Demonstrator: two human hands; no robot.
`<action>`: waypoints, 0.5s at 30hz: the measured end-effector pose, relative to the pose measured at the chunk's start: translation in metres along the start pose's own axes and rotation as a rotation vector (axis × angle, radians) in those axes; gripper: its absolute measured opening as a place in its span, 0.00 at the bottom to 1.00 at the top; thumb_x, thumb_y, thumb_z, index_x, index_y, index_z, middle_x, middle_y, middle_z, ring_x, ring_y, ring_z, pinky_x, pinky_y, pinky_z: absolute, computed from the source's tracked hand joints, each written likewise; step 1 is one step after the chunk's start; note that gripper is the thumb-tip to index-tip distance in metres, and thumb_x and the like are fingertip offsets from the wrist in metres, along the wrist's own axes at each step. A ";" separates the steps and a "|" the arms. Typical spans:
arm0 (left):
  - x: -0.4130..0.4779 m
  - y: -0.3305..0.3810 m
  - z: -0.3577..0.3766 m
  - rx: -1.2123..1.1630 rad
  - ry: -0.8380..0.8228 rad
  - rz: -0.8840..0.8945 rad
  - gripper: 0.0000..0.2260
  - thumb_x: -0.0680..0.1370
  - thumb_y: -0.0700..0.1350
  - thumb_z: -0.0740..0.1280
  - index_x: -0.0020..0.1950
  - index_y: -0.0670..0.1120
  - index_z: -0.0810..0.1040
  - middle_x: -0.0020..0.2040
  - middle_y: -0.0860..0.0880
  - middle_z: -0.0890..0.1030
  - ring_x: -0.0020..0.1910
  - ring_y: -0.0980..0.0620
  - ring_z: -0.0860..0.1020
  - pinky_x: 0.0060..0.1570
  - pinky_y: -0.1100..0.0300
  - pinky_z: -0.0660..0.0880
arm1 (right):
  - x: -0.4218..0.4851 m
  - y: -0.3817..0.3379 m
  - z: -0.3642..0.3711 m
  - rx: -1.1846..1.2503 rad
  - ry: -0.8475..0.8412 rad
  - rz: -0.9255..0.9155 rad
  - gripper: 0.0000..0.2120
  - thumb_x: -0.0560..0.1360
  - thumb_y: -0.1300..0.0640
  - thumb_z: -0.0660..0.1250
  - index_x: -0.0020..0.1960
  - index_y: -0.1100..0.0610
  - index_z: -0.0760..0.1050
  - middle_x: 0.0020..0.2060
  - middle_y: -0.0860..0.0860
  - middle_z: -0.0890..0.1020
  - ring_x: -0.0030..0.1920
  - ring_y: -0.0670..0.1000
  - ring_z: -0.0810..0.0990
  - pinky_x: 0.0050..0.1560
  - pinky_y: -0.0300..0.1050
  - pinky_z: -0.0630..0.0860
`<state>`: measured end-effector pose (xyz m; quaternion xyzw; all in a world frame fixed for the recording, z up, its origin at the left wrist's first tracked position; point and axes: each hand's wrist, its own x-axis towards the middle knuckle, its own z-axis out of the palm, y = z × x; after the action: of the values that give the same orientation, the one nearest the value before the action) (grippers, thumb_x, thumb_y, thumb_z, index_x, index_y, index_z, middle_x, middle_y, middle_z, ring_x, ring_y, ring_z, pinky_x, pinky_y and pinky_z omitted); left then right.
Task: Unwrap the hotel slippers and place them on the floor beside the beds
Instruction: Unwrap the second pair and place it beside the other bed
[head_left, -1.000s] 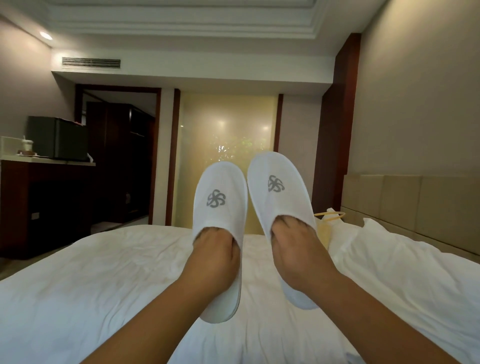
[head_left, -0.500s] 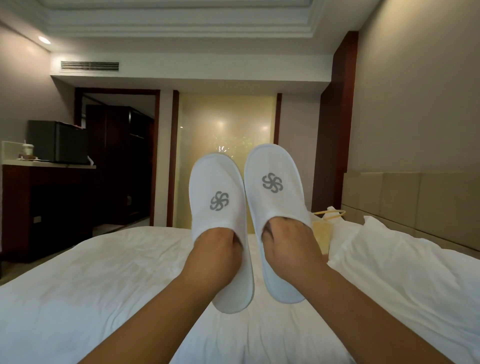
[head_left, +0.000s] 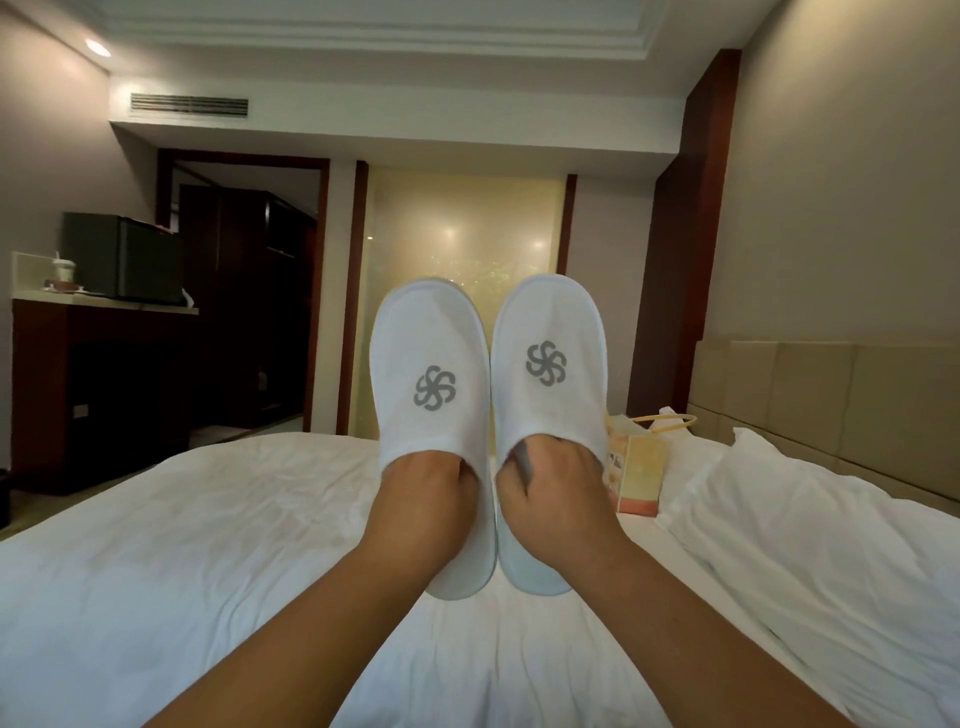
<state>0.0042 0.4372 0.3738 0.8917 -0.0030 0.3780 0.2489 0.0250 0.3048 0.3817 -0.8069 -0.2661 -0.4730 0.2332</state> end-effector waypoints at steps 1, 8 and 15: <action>0.000 -0.006 -0.001 0.000 0.011 0.027 0.16 0.80 0.43 0.59 0.32 0.48 0.65 0.27 0.54 0.64 0.35 0.51 0.70 0.37 0.60 0.65 | 0.000 -0.004 0.005 0.010 -0.011 0.012 0.07 0.67 0.61 0.72 0.38 0.62 0.75 0.34 0.57 0.80 0.37 0.59 0.78 0.39 0.54 0.78; 0.030 -0.065 0.018 -0.207 -0.155 -0.116 0.07 0.82 0.41 0.58 0.53 0.43 0.75 0.44 0.50 0.74 0.47 0.54 0.72 0.53 0.60 0.72 | 0.020 -0.006 0.091 -0.011 -0.066 0.074 0.22 0.64 0.44 0.78 0.45 0.60 0.76 0.42 0.58 0.83 0.46 0.59 0.82 0.46 0.51 0.79; 0.079 -0.167 0.050 -0.440 -0.434 0.117 0.27 0.76 0.34 0.60 0.66 0.63 0.74 0.64 0.63 0.76 0.63 0.66 0.73 0.63 0.69 0.69 | 0.065 0.023 0.241 0.102 -0.305 0.251 0.18 0.75 0.58 0.67 0.63 0.63 0.76 0.58 0.62 0.80 0.60 0.63 0.77 0.66 0.55 0.70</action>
<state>0.1267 0.5752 0.3240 0.8746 -0.1889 0.1829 0.4074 0.2205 0.4525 0.3299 -0.8831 -0.2196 -0.2985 0.2878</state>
